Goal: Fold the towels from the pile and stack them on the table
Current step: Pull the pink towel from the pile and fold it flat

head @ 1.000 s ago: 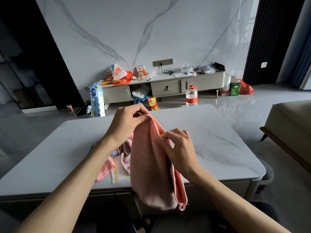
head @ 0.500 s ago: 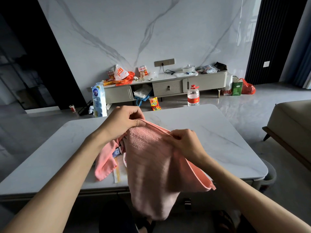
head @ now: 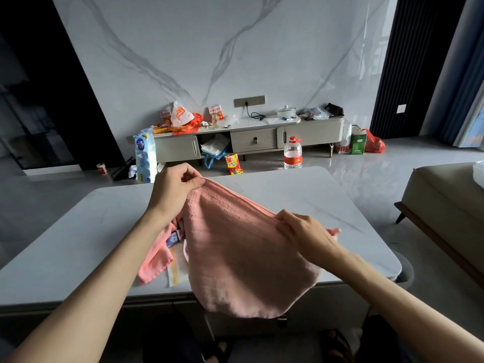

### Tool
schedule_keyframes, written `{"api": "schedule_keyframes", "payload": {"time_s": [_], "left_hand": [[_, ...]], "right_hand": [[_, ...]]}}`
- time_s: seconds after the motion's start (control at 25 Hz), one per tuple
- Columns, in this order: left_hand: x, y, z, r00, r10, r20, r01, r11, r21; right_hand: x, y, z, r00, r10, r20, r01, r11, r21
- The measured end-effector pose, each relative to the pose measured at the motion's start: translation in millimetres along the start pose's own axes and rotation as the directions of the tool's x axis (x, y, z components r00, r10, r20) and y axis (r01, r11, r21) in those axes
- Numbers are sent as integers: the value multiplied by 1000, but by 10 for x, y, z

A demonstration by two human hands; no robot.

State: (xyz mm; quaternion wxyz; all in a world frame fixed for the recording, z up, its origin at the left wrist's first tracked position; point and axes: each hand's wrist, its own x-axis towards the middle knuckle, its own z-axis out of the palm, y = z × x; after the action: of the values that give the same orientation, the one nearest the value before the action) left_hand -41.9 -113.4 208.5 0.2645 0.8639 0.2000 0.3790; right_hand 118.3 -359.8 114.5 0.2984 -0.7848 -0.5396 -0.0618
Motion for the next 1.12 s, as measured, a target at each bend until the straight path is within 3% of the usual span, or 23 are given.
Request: {"api": "schedule_keyframes", "payload": {"time_s": [0.16, 0.28, 0.44, 0.56, 0.68, 0.76, 0.84, 0.88, 0.92, 1.0, 1.12], "left_hand": [[31, -136, 40, 993, -51, -105, 56, 997, 44], [79, -334, -29, 972, -139, -189, 145, 989, 16], [27, -536, -56, 945, -212, -247, 223, 975, 18], [-29, -579, -56, 960, -163, -227, 184, 980, 72], [-81, -557, -65, 986, -62, -155, 80, 990, 113], [-78, -549, -92, 991, -55, -120, 81, 971, 225], [-65, -509, -117, 993, -72, -96, 104, 916, 386], [-54, -501, -108, 990, -90, -111, 120, 943, 311], [-60, -455, -93, 981, -123, -147, 140, 984, 113], [-91, -375, -38, 953, -240, -186, 195, 953, -233], [-180, -367, 58, 930, -364, -45, 334, 893, -301]], "right_hand": [[-121, 135, 21, 998, -36, 46, 37, 999, -24], [-107, 338, -100, 995, 81, 51, -81, 997, -3], [2, 465, -269, 974, 221, -55, -202, 949, 243], [128, 465, -468, 896, 368, -250, -236, 869, 434], [279, 444, -585, 789, 471, -393, -306, 858, 413], [362, 455, -608, 735, 546, -401, -435, 835, 338], [411, 433, -649, 712, 599, -366, -443, 788, 428], [417, 386, -668, 714, 601, -359, -380, 763, 523], [421, 343, -682, 720, 593, -361, -308, 739, 598], [435, 317, -680, 746, 553, -371, -226, 734, 640], [399, 393, -639, 751, 603, -271, -295, 673, 679]]}}
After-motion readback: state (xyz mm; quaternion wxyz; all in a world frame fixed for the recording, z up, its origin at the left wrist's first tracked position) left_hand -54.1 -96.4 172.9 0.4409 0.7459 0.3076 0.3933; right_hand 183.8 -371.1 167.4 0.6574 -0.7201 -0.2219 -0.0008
